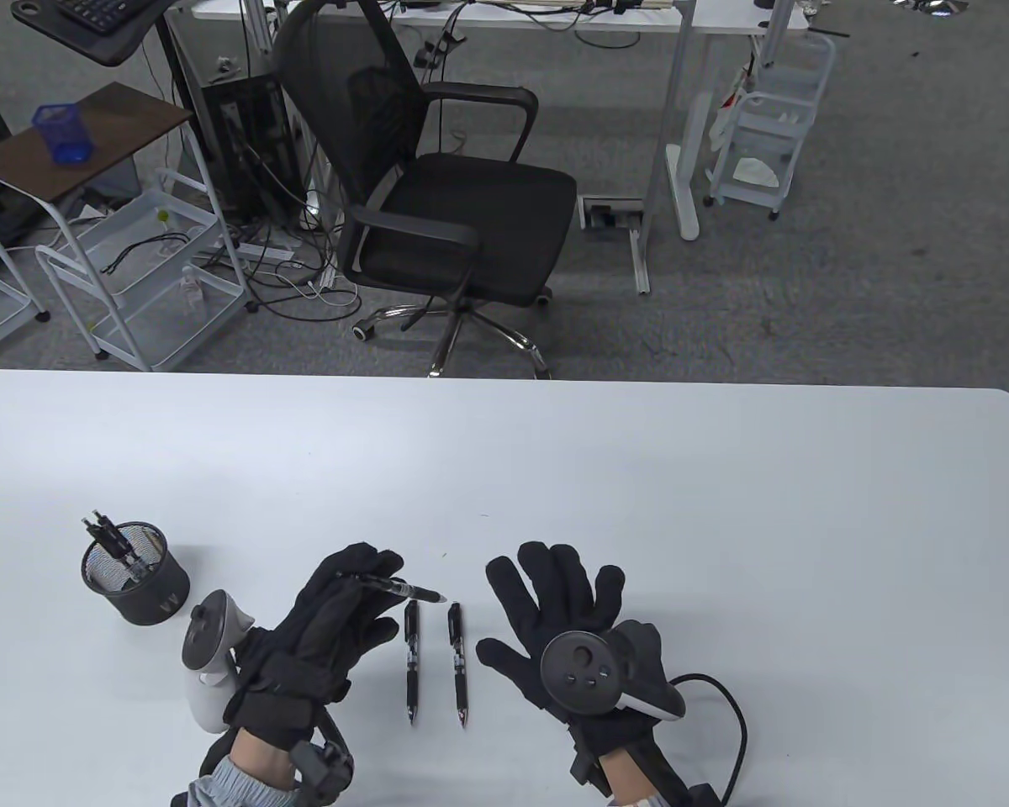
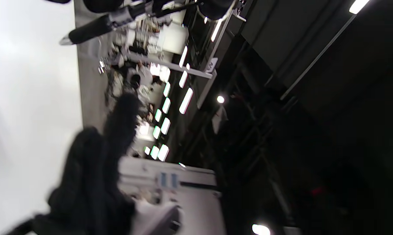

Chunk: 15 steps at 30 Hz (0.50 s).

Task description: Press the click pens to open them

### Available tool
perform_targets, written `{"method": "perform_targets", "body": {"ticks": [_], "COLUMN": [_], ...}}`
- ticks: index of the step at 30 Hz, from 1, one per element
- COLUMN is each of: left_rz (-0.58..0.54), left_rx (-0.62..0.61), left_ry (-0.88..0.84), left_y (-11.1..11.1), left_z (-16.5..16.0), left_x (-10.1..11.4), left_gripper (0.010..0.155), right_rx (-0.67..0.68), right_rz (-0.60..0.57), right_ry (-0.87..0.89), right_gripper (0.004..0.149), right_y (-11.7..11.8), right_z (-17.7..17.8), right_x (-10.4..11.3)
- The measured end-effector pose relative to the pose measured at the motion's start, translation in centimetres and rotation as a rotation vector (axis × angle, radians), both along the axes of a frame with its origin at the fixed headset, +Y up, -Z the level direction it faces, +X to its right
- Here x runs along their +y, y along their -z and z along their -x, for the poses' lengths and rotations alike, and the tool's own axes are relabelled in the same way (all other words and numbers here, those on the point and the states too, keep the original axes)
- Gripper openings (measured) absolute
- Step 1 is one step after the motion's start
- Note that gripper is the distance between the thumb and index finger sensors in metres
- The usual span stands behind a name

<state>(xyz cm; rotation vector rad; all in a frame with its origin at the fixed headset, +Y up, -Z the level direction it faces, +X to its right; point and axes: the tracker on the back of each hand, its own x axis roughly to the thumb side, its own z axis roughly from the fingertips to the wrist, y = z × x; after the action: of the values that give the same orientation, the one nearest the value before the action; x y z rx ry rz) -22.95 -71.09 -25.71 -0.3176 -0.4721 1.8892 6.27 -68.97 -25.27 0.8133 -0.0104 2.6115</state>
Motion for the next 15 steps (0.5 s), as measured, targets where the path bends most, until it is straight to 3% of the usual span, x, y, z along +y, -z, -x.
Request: {"method": "perform_targets", "body": {"ticks": [9,15], "left_rz": [-0.127,-0.119], "left_rx": [-0.223,-0.189], "left_ry": [-0.399,-0.446], "left_y": [0.70,0.79], "left_z": [0.00,0.34], "left_x": [-0.47,-0.83], "left_gripper": [0.041,0.043], "right_rx": [-0.005,-0.010], "right_rz": [0.003,0.004], "right_ry": [-0.010,-0.006], "right_gripper": [0.076,0.076], "right_y": [0.07,0.12], "right_z": [-0.06,-0.18], "right_x": [-0.13,-0.13]}}
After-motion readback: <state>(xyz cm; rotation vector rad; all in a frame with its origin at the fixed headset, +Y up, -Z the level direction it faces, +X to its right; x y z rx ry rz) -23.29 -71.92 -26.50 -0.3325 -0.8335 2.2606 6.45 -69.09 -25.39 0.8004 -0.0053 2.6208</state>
